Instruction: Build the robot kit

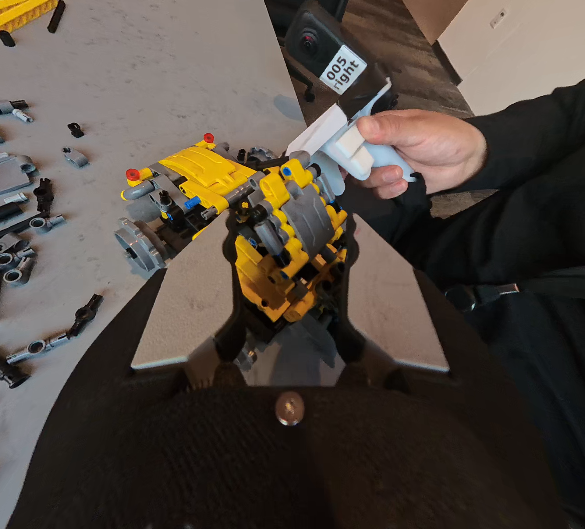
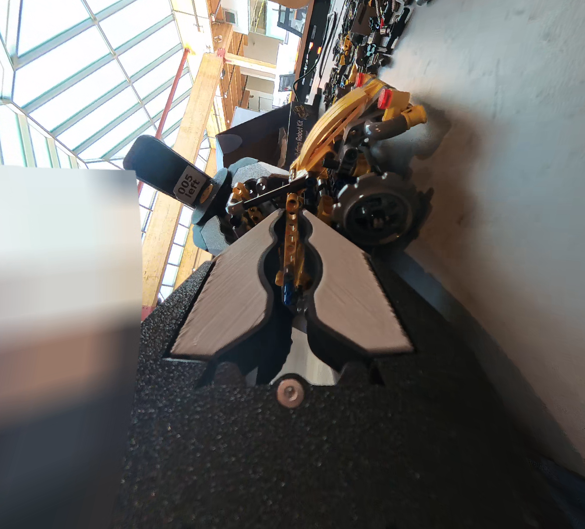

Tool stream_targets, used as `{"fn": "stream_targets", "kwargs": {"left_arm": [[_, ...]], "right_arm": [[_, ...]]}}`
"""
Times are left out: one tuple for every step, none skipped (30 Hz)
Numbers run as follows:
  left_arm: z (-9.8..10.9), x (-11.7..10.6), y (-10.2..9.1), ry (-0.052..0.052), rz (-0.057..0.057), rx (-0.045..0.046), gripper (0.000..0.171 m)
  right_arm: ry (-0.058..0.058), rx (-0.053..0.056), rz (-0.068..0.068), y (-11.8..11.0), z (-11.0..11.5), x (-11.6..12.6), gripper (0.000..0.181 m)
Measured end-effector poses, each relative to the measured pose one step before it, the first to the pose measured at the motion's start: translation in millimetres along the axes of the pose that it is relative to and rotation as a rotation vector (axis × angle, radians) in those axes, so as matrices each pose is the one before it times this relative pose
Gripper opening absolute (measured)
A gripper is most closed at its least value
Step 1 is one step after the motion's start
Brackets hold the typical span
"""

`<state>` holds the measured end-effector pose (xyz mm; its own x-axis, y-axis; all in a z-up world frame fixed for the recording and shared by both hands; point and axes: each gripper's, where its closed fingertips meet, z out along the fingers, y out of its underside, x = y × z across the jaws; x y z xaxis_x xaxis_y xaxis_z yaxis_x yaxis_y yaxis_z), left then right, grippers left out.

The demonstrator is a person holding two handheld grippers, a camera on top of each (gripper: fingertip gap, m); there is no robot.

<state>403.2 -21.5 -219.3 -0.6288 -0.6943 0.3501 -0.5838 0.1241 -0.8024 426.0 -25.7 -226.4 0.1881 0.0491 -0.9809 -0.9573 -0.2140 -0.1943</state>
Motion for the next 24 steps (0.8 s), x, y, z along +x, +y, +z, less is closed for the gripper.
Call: {"fn": "stream_targets", "kwargs": {"left_arm": [[0.04, -0.23, -0.19, 0.0039, -0.0027, 0.00121, 0.066], [-0.19, -0.04, 0.31, -0.0006, 0.0021, -0.00507, 0.066], [-0.18, 0.14, 0.72, -0.0056, 0.0083, -0.00991, 0.065], [-0.15, 0.29, 1.07, -0.0053, 0.0144, -0.00768, 0.064], [0.02, 0.50, 0.23, -0.0003, 0.0044, 0.00111, 0.063], [0.66, 0.56, -0.69, 0.0041, -0.0119, 0.00827, 0.064], [0.46, -0.15, -0.45, -0.0003, -0.0066, 0.00562, 0.064], [0.07, -0.07, 0.09, -0.0012, 0.0003, 0.00175, 0.062], [0.40, 0.13, -0.25, -0.0004, -0.0001, 0.00205, 0.063], [0.33, -0.53, -0.40, -0.0053, -0.0005, 0.00161, 0.062], [0.47, -0.84, -0.31, -0.0071, 0.0028, 0.00174, 0.063], [0.82, -1.30, -0.77, -0.0105, -0.0035, 0.00621, 0.063], [0.80, -0.18, -0.74, -0.0057, -0.0004, 0.01010, 0.063], [0.76, -0.18, 0.20, -0.0083, 0.0015, 0.00281, 0.063], [-0.01, -1.16, -0.03, -0.0100, 0.0014, -0.00083, 0.063], [-0.06, -1.55, -0.67, -0.0067, -0.0052, 0.00206, 0.062], [-0.02, -1.02, -0.43, -0.0003, -0.0046, 0.00434, 0.062], [-0.14, -0.18, -0.49, 0.0078, -0.0081, 0.00833, 0.062], [-0.43, 0.20, -0.20, 0.0126, -0.0132, 0.00879, 0.060], [-0.70, -0.50, -0.61, 0.0109, -0.0191, 0.01123, 0.058], [-1.01, -0.91, -0.69, 0.0134, -0.0144, 0.01308, 0.058], [-1.34, -0.53, -0.28, 0.0143, -0.0107, 0.01205, 0.058], [-1.04, -0.40, 0.05, 0.0077, -0.0067, 0.00950, 0.058], [-0.51, -0.12, 0.36, 0.0013, 0.0004, 0.00467, 0.058]], "right_arm": [[0.0034, -0.0125, -0.0030, -0.98, -0.02, 0.11, 0.005], [0.0036, -0.0158, -0.0011, -0.73, 0.17, 0.05, 0.005], [0.0041, -0.0152, -0.0017, -0.61, 0.33, -0.09, 0.006], [0.0025, -0.0191, 0.0000, -0.32, 0.24, -0.19, 0.006], [-0.0047, -0.0319, 0.0145, 0.27, -0.02, 0.02, 0.006], [-0.0020, -0.0208, 0.0179, -0.70, -0.40, 0.01, 0.005], [0.0091, -0.0205, -0.0042, -0.12, -0.22, 0.01, 0.005], [0.0128, -0.0377, -0.0110, 1.69, 0.18, 0.03, 0.005], [0.0115, -0.0155, -0.0050, -0.30, -0.24, -0.18, 0.005], [0.0107, -0.0095, -0.0101, -0.16, 0.44, 0.16, 0.006], [0.0031, -0.0024, 0.0025, -0.74, 0.23, 0.24, 0.006], [0.0012, 0.0129, 0.0034, -1.70, 0.18, 0.48, 0.005], [0.0045, 0.0111, -0.0071, -0.73, 0.80, 0.96, 0.005], [-0.0020, 0.0074, -0.0045, 0.14, 1.44, -0.38, 0.005], [0.0033, 0.0219, -0.0084, -1.77, 0.41, 0.05, 0.005], [0.0038, 0.0255, -0.0098, -2.28, 0.42, 0.00, 0.005], [-0.0002, 0.0236, -0.0017, -2.47, 0.22, 0.21, 0.005], [-0.0102, 0.0195, 0.0141, -2.35, -0.12, 0.29, 0.004], [-0.0134, 0.0297, 0.0251, -2.46, -0.62, 0.48, 0.004], [-0.0089, 0.0276, 0.0194, -1.32, -0.36, 0.37, 0.004], [-0.0008, 0.0051, -0.0037, 0.47, 0.23, 0.15, 0.006], [0.0093, -0.0155, -0.0191, 1.06, 0.42, -0.03, 0.006], [0.0175, -0.0194, -0.0279, 0.65, 0.09, -0.23, 0.006], [0.0239, -0.0172, -0.0379, 0.55, 0.22, 0.16, 0.006]]}}
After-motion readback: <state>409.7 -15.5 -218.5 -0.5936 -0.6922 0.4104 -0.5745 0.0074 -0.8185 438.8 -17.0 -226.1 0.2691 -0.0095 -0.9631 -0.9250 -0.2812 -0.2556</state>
